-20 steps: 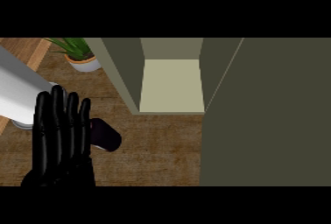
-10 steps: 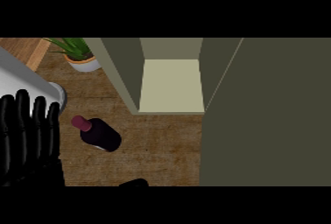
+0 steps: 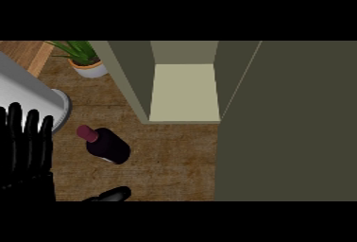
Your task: Pick up the wine, place it into the cabinet and close the cabinet
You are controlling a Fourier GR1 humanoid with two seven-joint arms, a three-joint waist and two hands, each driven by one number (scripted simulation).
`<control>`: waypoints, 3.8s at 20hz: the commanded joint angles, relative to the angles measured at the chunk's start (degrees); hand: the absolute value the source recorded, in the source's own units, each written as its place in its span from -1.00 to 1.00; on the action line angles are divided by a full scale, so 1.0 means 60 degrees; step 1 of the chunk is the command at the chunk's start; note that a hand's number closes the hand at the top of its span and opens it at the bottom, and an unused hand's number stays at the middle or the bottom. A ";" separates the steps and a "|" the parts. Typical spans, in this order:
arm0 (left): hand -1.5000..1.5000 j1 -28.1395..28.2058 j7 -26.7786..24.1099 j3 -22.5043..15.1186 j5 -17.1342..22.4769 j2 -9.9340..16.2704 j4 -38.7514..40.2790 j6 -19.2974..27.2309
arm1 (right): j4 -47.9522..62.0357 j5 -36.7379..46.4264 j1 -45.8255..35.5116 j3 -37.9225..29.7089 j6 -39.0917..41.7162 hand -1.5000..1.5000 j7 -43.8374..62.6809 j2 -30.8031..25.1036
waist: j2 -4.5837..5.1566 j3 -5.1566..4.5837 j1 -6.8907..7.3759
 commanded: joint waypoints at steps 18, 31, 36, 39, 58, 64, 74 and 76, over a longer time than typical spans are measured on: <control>-1.00 0.2501 -0.6062 0.2478 0.4676 -0.0551 0.3596 -0.2928 | -0.1711 -0.0206 0.0404 -0.0027 0.0002 -1.00 0.0720 0.0085 | -0.0017 -0.0002 0.0030; -1.00 0.1707 -0.7368 0.3362 0.5216 -0.0790 0.6072 -0.3919 | -0.1040 -0.0472 0.0155 -0.0528 0.0401 -1.00 0.0416 0.0285 | 0.0006 0.0010 0.0022; -1.00 0.1826 -0.7410 0.3204 0.5227 -0.0674 0.6112 -0.4388 | -0.1539 -0.0039 0.0659 0.0022 0.0392 -1.00 0.0442 0.0563 | -0.0005 0.0010 0.0009; -1.00 0.1296 -0.7706 0.3426 0.5283 -0.0874 0.6971 -0.4371 | -0.1543 -0.0356 0.0468 -0.0369 0.0352 -1.00 0.0622 0.0412 | 0.0002 0.0010 0.0002; -1.00 -0.0279 -0.9574 0.4476 0.5717 -0.0855 1.0595 -0.5462 | -0.1337 -0.0397 0.0260 -0.0464 0.0655 -1.00 0.0753 0.0397 | 0.0013 0.0007 -0.0025; -1.00 -0.0354 -0.9697 0.4553 0.5739 -0.0837 1.0891 -0.5568 | -0.2285 -0.0752 -0.0013 -0.0579 0.0208 -1.00 0.1806 0.0186 | -0.0009 0.0007 -0.0081; -1.00 -0.0224 -1.0850 0.4181 0.6066 -0.1115 1.1750 -0.5936 | -0.1976 -0.0680 -0.0554 -0.0672 0.0015 -1.00 0.1888 0.0180 | -0.0010 0.0007 -0.0006; -1.00 -0.0964 -1.1091 0.4629 0.6188 -0.1108 1.2641 -0.6258 | -0.1594 0.0250 -0.0250 0.0260 0.0110 -1.00 0.1476 0.0549 | 0.0009 0.0005 -0.0008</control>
